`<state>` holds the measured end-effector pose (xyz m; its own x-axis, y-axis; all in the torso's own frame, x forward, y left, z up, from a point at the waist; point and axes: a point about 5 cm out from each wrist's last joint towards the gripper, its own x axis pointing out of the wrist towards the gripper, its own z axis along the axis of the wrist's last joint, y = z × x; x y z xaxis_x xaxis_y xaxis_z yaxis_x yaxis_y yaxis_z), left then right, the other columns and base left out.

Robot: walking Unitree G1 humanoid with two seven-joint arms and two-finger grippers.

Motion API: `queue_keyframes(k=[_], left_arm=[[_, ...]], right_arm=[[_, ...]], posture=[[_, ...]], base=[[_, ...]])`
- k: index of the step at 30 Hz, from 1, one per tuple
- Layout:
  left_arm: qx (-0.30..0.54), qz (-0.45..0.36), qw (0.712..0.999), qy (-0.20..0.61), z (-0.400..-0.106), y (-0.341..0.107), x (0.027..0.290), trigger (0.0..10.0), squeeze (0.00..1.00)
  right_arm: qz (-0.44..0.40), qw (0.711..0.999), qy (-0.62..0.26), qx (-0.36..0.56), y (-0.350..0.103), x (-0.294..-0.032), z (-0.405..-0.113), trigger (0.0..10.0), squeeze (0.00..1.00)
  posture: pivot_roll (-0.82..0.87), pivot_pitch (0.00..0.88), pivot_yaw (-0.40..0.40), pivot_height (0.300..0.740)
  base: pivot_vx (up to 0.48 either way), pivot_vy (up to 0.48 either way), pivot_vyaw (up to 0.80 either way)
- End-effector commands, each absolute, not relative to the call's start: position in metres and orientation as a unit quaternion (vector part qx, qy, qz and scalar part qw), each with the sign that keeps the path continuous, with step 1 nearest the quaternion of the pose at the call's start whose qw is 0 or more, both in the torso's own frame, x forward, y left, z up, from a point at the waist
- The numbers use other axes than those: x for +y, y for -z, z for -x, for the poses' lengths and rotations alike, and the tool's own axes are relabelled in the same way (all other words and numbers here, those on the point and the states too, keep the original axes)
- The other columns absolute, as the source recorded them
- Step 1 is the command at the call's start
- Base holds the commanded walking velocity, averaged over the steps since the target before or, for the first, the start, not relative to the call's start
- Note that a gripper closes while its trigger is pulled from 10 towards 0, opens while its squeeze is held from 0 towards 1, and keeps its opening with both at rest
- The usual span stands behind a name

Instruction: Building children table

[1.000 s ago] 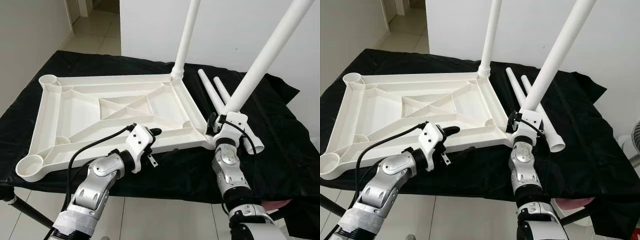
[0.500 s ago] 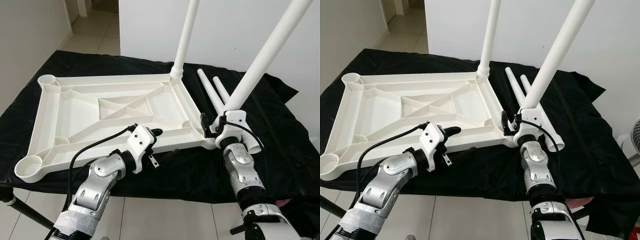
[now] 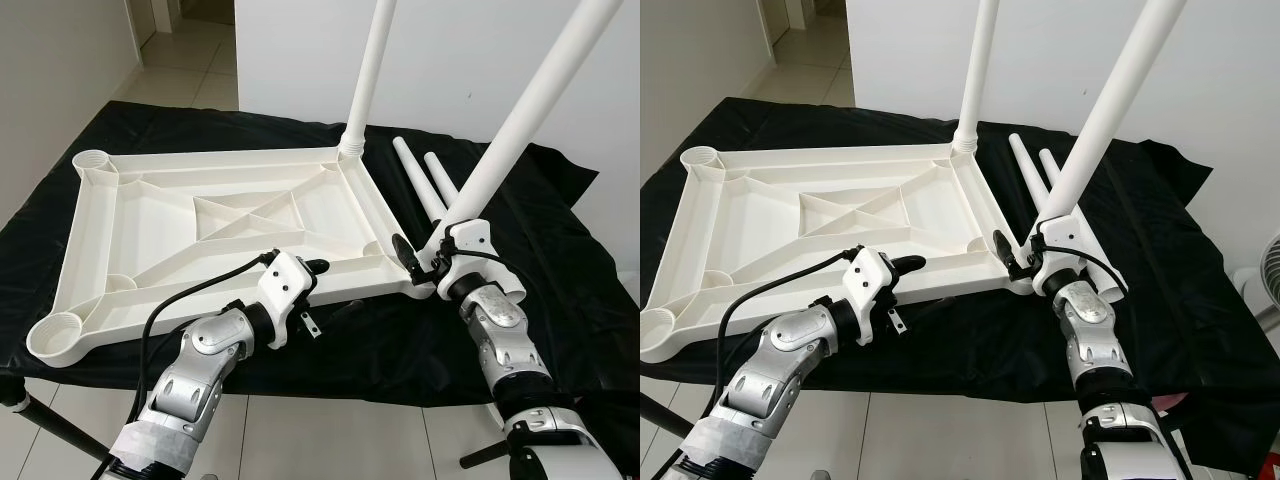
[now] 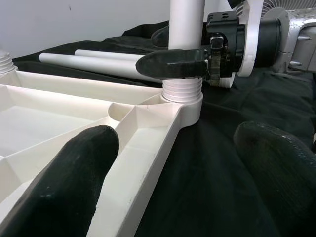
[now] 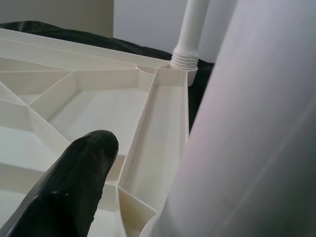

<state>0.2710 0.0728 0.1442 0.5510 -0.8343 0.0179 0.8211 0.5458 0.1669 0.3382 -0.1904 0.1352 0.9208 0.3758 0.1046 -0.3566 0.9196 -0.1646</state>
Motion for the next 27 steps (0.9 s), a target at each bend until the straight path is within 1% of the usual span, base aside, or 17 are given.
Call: queue_keyframes(k=[1,6,11,12,13,15,16,17,18,27], left_arm=[[-0.049,-0.068,0.88,0.467,-0.271,-0.146,0.07,10.0,0.0],[-0.051,-0.066,0.881,0.466,-0.272,-0.147,0.07,10.0,0.0],[-0.051,-0.067,0.881,0.465,-0.272,-0.147,0.07,10.0,0.0],[-0.052,-0.067,0.881,0.466,-0.272,-0.147,0.07,10.0,0.0],[-0.052,-0.067,0.881,0.466,-0.272,-0.147,0.07,10.0,0.0],[-0.052,-0.067,0.881,0.466,-0.273,-0.147,0.07,10.0,0.0],[-0.053,-0.067,0.881,0.466,-0.273,-0.148,0.07,10.0,0.0],[-0.053,-0.067,0.881,0.466,-0.273,-0.148,0.07,10.0,0.0],[-0.053,-0.067,0.881,0.466,-0.273,-0.148,0.07,10.0,0.0],[-0.053,-0.069,0.88,0.467,-0.273,-0.148,0.069,10.0,0.0]], right_arm=[[0.075,0.976,-0.195,-0.056,-0.13,-0.196,-0.335,10.0,0.0],[0.091,0.97,-0.22,-0.038,-0.128,-0.206,-0.334,10.0,0.0],[0.092,0.968,-0.23,-0.029,-0.126,-0.208,-0.334,10.0,0.0],[0.096,0.968,-0.232,-0.026,-0.125,-0.209,-0.334,9.4,0.0],[0.097,0.967,-0.233,-0.024,-0.124,-0.21,-0.334,7.1,0.0],[0.098,0.967,-0.236,-0.021,-0.123,-0.211,-0.333,7.1,0.0],[0.098,0.966,-0.239,-0.019,-0.122,-0.211,-0.333,3.8,0.0],[0.098,0.966,-0.239,-0.019,-0.122,-0.211,-0.333,3.8,0.0],[0.098,0.965,-0.241,-0.019,-0.121,-0.211,-0.333,0.0,0.0],[0.097,0.968,-0.233,-0.018,-0.121,-0.212,-0.335,0.0,0.0]], posture=[[0.04,0.021,-0.077,0.74],[0.04,0.02,-0.079,0.74],[0.04,0.018,-0.078,0.74],[0.04,0.018,-0.079,0.74],[0.04,0.017,-0.079,0.74],[0.04,0.017,-0.078,0.74],[0.04,0.016,-0.076,0.74],[0.04,0.016,-0.076,0.74],[0.04,0.014,-0.074,0.74],[0.04,0.013,-0.075,0.74]], base=[[0.0,0.0,0.0],[0.0,0.0,0.0],[0.0,0.0,0.0],[0.0,0.0,0.0],[0.0,0.0,0.0],[0.0,0.0,0.0],[0.0,0.0,0.0],[0.0,0.0,0.0],[0.0,0.0,0.0],[0.0,0.0,0.0]])
